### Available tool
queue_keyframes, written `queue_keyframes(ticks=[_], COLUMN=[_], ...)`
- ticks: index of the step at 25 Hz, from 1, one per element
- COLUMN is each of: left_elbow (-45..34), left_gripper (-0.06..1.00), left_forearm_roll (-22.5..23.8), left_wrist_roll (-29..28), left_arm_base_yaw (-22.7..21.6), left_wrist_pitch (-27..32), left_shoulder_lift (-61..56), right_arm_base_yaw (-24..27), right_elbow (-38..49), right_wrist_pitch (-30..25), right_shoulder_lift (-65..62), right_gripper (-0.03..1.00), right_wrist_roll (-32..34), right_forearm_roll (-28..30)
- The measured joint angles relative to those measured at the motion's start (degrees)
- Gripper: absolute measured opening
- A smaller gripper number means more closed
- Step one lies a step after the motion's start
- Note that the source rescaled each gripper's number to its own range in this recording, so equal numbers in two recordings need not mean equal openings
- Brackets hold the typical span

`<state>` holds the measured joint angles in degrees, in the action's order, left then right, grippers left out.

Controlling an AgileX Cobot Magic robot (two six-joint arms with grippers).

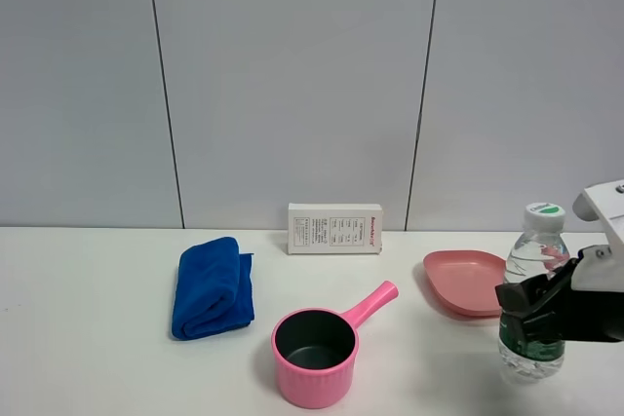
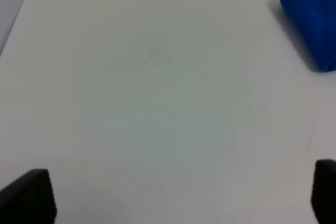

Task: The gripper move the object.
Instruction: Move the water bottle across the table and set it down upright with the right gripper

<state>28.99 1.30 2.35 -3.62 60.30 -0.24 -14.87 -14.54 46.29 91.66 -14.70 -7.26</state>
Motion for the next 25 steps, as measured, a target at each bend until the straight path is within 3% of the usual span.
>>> queue_keyframes(ticks=[14,21,25], left_elbow=[0.0,0.0,0.0], left_gripper=[1.00,1.00,1.00], left_forearm_roll=[0.0,0.1,0.1], left_wrist_roll=[0.0,0.0,0.0], left_arm_base_yaw=[0.0,0.0,0.0], left_wrist_pitch=[0.0,0.0,0.0], left_shoulder_lift=[0.0,0.0,0.0], right_arm_base_yaw=[0.0,0.0,0.0], right_elbow=[-0.1,-0.2,-0.2], right_wrist_pitch=[8.5,12.0,12.0], right_shoulder_lift=[6.5,7.6,7.6], right_gripper=[0.01,0.19,0.23], right_wrist_roll=[4.1,5.1,5.3], right_forearm_roll=[1.1,1.5,1.7])
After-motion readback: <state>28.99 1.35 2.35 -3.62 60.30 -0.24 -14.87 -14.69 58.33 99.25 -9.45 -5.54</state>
